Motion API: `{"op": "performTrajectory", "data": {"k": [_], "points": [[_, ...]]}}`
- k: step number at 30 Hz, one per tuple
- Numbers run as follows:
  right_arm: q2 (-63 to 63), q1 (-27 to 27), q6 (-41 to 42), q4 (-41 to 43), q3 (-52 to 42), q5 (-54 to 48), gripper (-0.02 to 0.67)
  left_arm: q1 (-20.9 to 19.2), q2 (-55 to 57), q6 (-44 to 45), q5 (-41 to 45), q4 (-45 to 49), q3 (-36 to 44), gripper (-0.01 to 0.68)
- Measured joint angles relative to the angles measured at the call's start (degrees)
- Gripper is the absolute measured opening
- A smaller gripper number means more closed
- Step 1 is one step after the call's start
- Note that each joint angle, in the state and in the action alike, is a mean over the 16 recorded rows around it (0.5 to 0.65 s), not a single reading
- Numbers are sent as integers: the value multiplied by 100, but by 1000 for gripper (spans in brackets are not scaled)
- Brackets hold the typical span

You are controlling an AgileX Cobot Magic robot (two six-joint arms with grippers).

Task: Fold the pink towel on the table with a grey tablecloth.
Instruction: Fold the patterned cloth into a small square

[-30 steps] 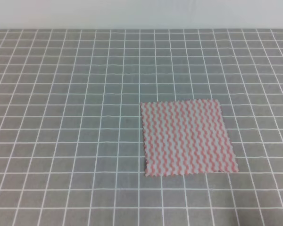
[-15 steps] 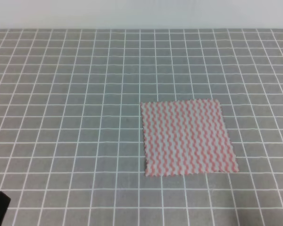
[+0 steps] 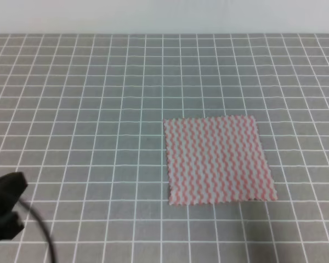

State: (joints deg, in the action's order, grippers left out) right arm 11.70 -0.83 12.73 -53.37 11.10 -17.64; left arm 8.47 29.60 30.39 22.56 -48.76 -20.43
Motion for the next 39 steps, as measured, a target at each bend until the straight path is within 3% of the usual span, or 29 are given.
{"op": "performTrajectory", "data": {"k": [7, 17, 24, 31, 39], "points": [[695, -69, 1156, -18, 417, -69, -17, 4, 1448, 837, 416, -14, -742, 0], [2757, -85, 1869, 988, 1742, -1494, -16, 198, 2881, 1515, 418, -150, -1281, 0], [4604, -247, 1631, 1797, 2891, -2249, -16, 862, 3624, 1711, -215, -266, -1421, 0], [6268, -755, 815, 2984, 3891, -2773, -15, 1613, 4445, 1752, -671, -307, -1796, 0], [7522, -1272, -75, 3986, 4596, -3049, 39, 1923, 5287, 1744, -664, -297, -2464, 0]]}}
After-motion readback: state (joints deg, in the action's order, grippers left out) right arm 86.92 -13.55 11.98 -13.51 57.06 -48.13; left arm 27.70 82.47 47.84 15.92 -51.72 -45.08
